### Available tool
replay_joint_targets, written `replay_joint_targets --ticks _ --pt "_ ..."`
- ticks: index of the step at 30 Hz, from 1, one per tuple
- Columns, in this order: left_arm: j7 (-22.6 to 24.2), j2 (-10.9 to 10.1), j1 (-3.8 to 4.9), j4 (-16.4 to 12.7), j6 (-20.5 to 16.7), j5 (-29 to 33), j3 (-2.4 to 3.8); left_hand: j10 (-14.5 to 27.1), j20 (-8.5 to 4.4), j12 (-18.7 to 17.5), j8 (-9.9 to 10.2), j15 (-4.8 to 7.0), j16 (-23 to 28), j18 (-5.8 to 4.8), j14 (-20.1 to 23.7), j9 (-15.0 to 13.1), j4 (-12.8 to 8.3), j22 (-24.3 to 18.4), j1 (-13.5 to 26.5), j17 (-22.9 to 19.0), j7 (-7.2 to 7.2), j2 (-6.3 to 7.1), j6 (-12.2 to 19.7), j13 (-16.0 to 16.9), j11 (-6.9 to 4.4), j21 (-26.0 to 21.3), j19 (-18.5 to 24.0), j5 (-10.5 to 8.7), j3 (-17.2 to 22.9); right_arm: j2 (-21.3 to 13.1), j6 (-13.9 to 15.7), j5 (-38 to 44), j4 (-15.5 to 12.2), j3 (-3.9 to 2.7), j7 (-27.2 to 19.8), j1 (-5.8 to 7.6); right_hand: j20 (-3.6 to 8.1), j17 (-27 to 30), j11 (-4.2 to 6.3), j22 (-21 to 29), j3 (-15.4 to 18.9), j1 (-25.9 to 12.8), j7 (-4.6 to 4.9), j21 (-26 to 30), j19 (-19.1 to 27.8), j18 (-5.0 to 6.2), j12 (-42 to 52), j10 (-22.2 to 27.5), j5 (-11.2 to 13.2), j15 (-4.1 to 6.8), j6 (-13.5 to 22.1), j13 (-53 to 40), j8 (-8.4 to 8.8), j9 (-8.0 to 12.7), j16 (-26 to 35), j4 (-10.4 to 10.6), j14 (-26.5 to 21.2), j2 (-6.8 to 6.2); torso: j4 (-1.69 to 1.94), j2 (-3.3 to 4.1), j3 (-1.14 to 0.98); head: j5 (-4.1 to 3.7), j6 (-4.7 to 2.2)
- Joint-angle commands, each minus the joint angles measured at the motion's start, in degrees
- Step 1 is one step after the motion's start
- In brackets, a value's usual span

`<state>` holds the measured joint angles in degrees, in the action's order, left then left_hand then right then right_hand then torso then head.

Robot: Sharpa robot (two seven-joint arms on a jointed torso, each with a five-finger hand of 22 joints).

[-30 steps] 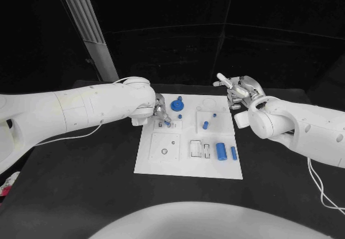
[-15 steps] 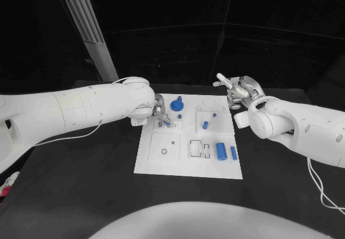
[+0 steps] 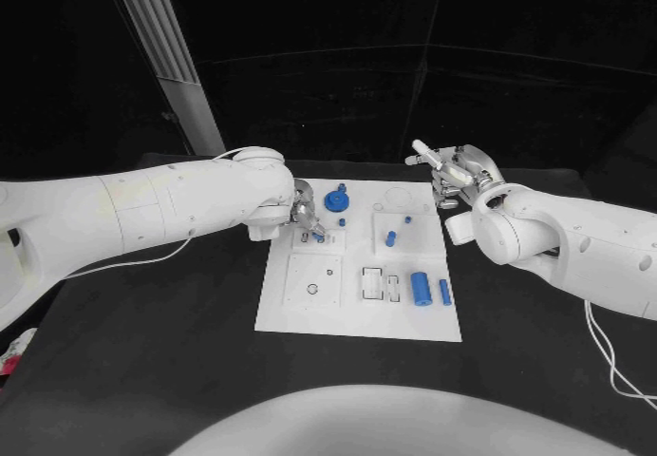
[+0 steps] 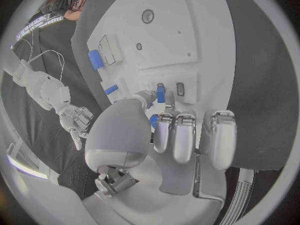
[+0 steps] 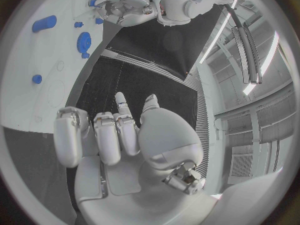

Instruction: Assemble the parts on the task board

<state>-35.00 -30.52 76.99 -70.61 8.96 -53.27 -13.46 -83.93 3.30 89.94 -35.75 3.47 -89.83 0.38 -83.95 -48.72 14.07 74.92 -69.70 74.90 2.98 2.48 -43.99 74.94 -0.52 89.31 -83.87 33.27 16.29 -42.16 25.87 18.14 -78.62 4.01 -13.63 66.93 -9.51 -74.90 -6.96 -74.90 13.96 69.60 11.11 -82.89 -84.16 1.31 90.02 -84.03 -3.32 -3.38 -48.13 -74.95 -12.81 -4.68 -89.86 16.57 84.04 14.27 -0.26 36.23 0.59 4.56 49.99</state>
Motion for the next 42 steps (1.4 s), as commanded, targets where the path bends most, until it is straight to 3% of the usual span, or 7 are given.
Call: replay_joint_targets --ticks 1,42 --pt "0.6 0.0 -0.02 -0.1 1.3 0.0 -0.04 -6.1 -0.22 0.1 -0.3 0.29 -0.2 -0.02 -6.1 -0.1 0.0 14.6 -0.6 15.1 -0.08 -0.10 0.3 15.1 -0.16 -0.3 -5.1 -0.08 -0.1 0.0 0.2 -0.1 0.0 -0.03 -0.4 0.09 0.18 -15.1 0.26 -11.8 0.3 0.2 -0.22 0.2 -0.9 0.70 0.0 -6.0 -0.3 0.22 0.1 -15.1 -0.28 0.1 -0.1 0.1 6.0 0.41 0.00 0.04 0.00 0.00 0.01" --pt "-0.4 0.3 -0.03 0.4 3.0 1.7 -0.04 -6.1 -0.21 0.1 -0.2 0.25 -0.2 0.09 -6.1 -0.2 0.3 14.5 -0.7 15.1 0.05 -0.16 0.5 15.1 -0.06 -0.6 -4.8 -0.30 -0.5 0.0 0.1 -0.1 0.0 -0.03 -0.4 0.08 0.18 -15.1 0.26 -11.8 0.3 0.2 -0.22 0.2 -0.9 0.70 0.0 -6.0 -0.3 0.22 0.1 -15.1 -0.28 0.1 -0.1 0.1 6.0 0.41 -0.06 0.03 0.04 -0.05 0.01"
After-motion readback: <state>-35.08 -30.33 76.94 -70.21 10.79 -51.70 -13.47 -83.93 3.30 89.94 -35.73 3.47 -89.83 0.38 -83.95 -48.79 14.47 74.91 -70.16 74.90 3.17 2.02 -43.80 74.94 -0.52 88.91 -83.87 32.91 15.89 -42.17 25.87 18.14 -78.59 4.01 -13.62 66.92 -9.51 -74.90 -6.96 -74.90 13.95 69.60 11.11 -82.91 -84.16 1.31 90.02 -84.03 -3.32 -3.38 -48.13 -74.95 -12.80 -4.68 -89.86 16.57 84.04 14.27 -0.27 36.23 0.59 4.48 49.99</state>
